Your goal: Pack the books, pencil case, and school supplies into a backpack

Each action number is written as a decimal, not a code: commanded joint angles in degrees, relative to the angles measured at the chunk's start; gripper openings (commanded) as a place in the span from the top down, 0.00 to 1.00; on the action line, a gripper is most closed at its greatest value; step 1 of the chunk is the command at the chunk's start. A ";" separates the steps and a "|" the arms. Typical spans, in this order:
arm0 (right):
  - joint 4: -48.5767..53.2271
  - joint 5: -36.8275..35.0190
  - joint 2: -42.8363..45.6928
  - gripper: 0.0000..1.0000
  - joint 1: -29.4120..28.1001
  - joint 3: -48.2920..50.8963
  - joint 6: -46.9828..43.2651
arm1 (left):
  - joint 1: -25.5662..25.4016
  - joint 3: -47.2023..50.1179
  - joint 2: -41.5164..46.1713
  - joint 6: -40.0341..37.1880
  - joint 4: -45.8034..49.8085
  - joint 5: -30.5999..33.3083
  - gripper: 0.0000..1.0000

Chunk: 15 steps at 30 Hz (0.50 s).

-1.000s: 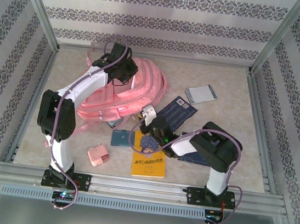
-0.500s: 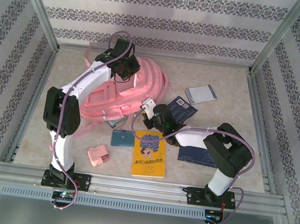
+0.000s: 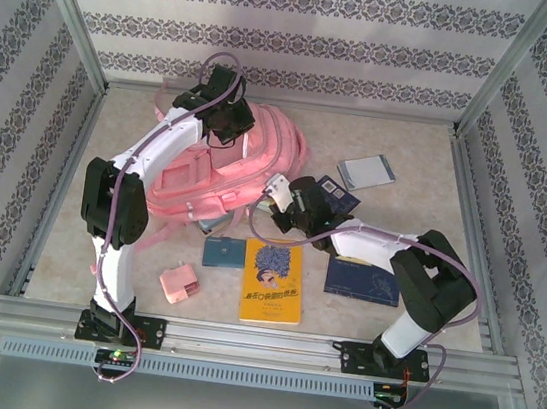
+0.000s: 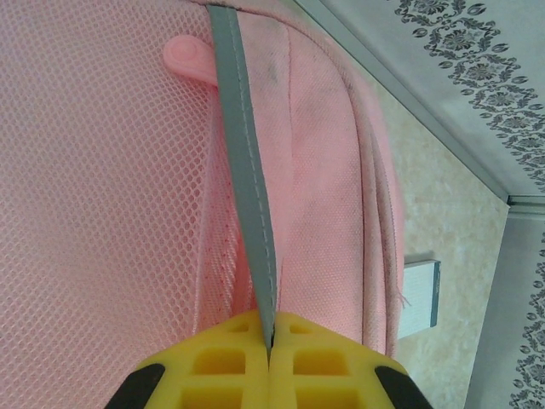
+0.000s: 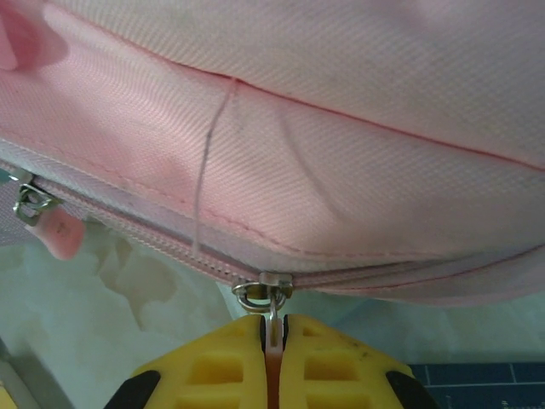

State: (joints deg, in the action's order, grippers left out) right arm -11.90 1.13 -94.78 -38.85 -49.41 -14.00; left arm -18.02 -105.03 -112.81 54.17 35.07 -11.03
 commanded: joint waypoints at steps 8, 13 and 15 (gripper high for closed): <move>9.31 2.48 1.43 1.00 5.02 -7.24 -3.32 | 1.47 -2.11 -0.47 -1.96 2.22 -0.25 1.00; 12.04 1.47 -0.20 1.00 7.11 -9.57 -4.13 | 1.50 -2.46 -0.63 -2.38 2.46 -0.43 1.00; 11.92 2.50 -0.32 1.00 8.35 -10.26 -3.55 | 1.57 -2.87 -0.87 -2.66 2.61 -0.65 1.00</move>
State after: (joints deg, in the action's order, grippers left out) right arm -0.99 3.77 -94.67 -32.47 -57.34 -17.15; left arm -17.50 -105.45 -112.97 53.10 35.35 -11.84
